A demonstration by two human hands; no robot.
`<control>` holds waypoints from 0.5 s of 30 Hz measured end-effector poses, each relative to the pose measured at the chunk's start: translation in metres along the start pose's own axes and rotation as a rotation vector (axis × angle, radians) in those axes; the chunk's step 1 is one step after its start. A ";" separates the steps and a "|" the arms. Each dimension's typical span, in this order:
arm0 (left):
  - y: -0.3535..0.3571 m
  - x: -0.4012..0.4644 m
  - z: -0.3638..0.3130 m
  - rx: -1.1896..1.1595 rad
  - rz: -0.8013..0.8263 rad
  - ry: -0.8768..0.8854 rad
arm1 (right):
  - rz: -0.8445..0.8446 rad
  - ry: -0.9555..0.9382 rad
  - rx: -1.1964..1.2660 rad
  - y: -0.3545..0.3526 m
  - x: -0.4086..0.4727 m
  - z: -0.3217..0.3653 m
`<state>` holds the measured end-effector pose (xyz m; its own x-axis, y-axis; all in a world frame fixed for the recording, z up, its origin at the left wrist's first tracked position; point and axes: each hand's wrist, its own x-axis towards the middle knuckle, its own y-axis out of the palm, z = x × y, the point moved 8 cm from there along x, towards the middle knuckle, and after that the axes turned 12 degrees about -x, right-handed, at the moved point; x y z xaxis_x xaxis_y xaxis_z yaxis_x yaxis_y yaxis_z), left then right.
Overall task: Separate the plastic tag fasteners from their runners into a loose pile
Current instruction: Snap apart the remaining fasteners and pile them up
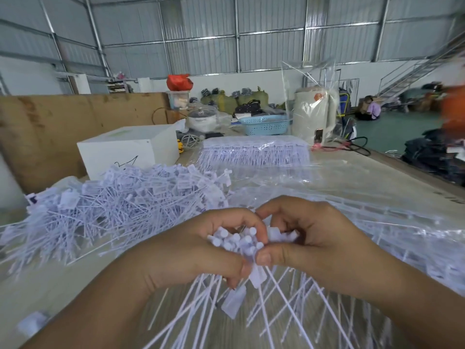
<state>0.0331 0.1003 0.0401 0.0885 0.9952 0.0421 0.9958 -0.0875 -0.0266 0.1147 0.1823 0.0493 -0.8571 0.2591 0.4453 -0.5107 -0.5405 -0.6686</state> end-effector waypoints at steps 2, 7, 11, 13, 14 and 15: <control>0.001 0.001 0.002 -0.004 -0.014 -0.005 | -0.010 0.004 0.021 -0.002 0.000 -0.001; 0.001 -0.002 -0.001 0.007 0.009 -0.024 | -0.030 0.001 0.129 -0.002 -0.001 -0.002; -0.002 -0.005 -0.005 -0.003 0.014 -0.026 | -0.116 0.033 0.115 -0.007 -0.002 -0.004; -0.003 -0.001 -0.003 0.034 -0.040 -0.003 | -0.142 0.032 0.076 -0.009 -0.002 -0.003; -0.003 0.001 0.000 0.063 -0.071 0.005 | -0.132 0.024 0.067 -0.009 -0.002 -0.003; -0.003 0.002 0.002 0.083 -0.094 0.013 | -0.103 0.018 0.072 -0.007 -0.002 -0.002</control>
<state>0.0307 0.1027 0.0384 -0.0040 0.9981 0.0610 0.9945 0.0104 -0.1046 0.1202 0.1872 0.0518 -0.8015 0.3301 0.4986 -0.5908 -0.5663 -0.5747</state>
